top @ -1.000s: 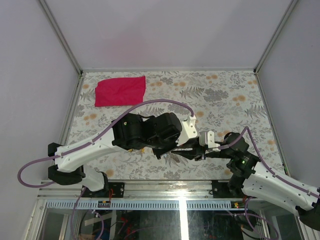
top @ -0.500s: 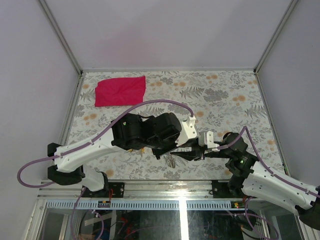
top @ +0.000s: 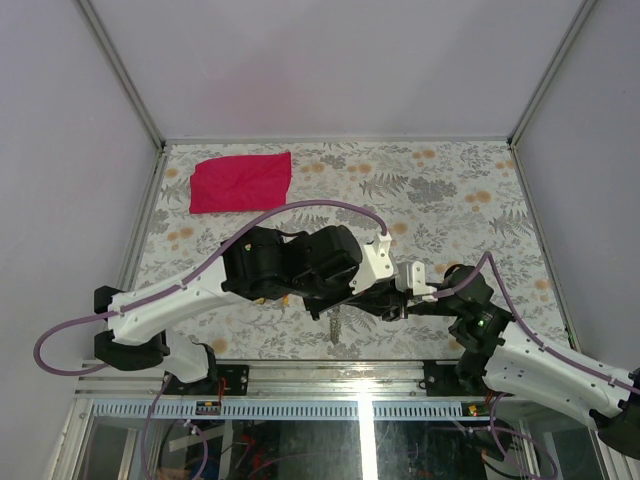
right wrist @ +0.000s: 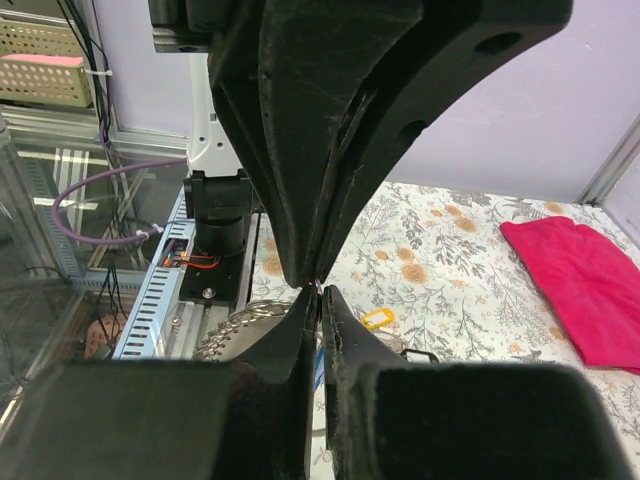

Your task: Put the keys on the keyring

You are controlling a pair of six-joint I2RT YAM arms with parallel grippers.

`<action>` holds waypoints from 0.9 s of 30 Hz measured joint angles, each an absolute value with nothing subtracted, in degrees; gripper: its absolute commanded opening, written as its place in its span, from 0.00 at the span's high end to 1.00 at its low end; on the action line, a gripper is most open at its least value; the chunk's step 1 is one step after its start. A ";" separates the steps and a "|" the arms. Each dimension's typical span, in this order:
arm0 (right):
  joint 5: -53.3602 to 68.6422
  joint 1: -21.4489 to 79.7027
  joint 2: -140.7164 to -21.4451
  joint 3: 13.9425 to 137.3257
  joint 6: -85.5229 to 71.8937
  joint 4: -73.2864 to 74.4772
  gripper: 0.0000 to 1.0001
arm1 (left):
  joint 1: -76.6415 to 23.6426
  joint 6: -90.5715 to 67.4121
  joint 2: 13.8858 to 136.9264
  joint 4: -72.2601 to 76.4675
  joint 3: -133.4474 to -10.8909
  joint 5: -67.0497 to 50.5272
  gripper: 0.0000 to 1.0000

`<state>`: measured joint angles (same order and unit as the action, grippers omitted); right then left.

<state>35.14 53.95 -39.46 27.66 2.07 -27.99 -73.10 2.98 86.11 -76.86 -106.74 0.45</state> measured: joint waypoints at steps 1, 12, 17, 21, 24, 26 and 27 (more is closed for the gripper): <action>35.18 53.95 -39.55 27.66 1.91 -28.12 1.00 | -73.10 3.05 86.08 -76.93 -106.74 0.43 1.00; 34.70 53.95 -36.67 26.30 -1.17 -33.47 1.00 | -73.17 3.14 79.40 -69.95 -103.55 0.38 0.70; 34.02 53.95 -35.33 24.97 -5.32 -39.18 1.00 | -73.17 2.07 69.67 -59.88 -96.51 0.32 0.66; 33.26 53.95 -35.40 24.73 -9.06 -45.67 1.00 | -73.14 0.69 60.27 -48.05 -86.91 0.10 0.65; 32.14 53.95 -36.01 24.64 -12.01 -51.55 1.00 | -73.14 -0.51 53.87 -38.57 -79.18 -0.34 0.64; 31.40 53.95 -36.97 24.64 -14.13 -56.01 1.00 | -73.14 -1.26 50.89 -32.58 -74.72 -1.04 0.64; 30.92 53.95 -37.60 24.64 -15.25 -58.24 1.00 | -73.14 -1.54 49.69 -29.76 -72.71 -1.34 0.64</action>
<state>30.92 53.95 -37.60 24.64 -15.25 -58.24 -73.14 -1.54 49.69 -29.76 -72.71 -1.34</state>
